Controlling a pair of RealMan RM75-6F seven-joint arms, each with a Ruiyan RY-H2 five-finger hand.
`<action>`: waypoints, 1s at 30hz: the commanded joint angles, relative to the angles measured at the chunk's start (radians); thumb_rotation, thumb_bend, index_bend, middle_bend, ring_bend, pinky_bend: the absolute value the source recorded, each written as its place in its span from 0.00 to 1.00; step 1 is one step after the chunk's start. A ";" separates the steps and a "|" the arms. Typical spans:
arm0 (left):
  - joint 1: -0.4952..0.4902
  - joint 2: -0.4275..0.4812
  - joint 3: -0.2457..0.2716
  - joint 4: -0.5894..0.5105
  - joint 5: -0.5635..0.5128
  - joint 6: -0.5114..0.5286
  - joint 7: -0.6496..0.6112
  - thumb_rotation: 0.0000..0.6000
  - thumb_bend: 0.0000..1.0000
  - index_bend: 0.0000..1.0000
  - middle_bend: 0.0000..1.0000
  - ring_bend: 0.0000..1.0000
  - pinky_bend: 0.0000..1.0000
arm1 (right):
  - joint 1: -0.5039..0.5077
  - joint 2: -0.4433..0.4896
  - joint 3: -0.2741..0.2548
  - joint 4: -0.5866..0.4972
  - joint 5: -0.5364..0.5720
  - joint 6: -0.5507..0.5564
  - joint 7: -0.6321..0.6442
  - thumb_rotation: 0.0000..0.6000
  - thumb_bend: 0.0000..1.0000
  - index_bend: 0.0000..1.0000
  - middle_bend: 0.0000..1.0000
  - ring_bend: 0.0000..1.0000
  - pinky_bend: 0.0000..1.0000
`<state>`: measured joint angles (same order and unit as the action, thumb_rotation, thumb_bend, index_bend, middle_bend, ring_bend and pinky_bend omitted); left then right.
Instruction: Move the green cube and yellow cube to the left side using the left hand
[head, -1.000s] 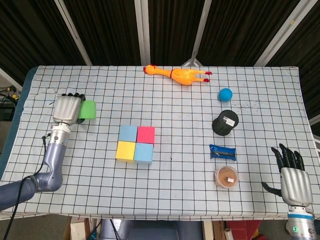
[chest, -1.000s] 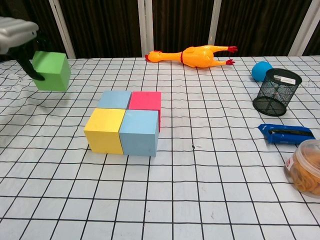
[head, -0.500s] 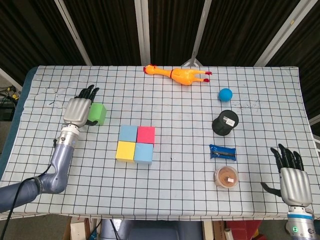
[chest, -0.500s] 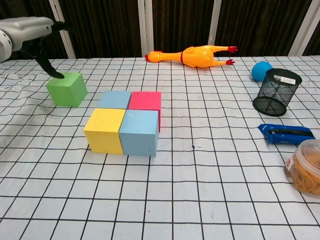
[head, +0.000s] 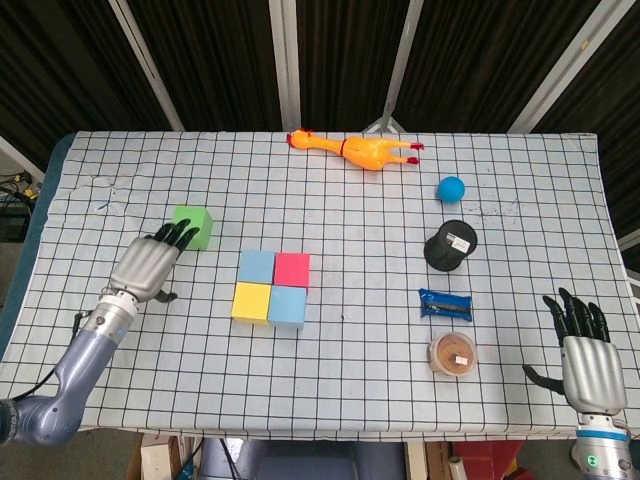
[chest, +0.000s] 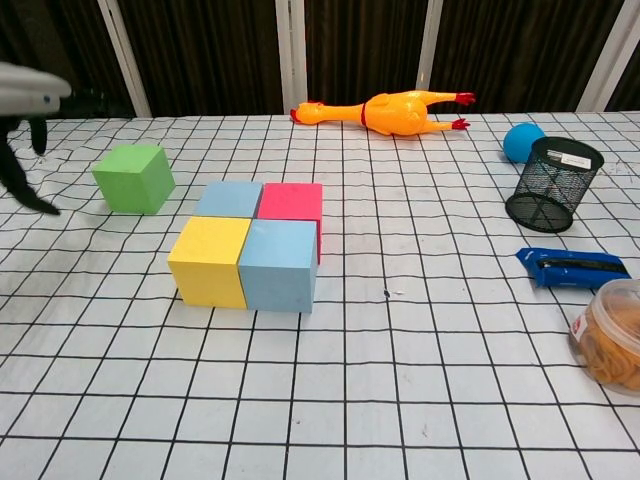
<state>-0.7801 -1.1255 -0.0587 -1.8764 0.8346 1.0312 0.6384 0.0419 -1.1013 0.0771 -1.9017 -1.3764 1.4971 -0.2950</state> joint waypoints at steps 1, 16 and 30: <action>0.013 -0.009 0.040 0.006 -0.018 -0.049 0.003 1.00 0.00 0.04 0.03 0.10 0.38 | 0.001 0.000 0.000 0.000 0.000 -0.002 0.001 1.00 0.04 0.12 0.00 0.06 0.00; -0.046 -0.162 0.022 0.078 -0.056 -0.115 -0.013 1.00 0.00 0.06 0.09 0.12 0.40 | -0.001 0.008 0.005 0.003 0.008 0.001 0.018 1.00 0.04 0.12 0.00 0.06 0.00; -0.120 -0.277 -0.026 0.093 -0.145 -0.075 0.031 1.00 0.00 0.07 0.16 0.17 0.44 | -0.008 0.027 0.006 0.006 0.001 0.007 0.062 1.00 0.04 0.12 0.00 0.06 0.00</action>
<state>-0.8934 -1.3939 -0.0793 -1.7857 0.6964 0.9475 0.6635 0.0337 -1.0751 0.0830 -1.8959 -1.3757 1.5042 -0.2347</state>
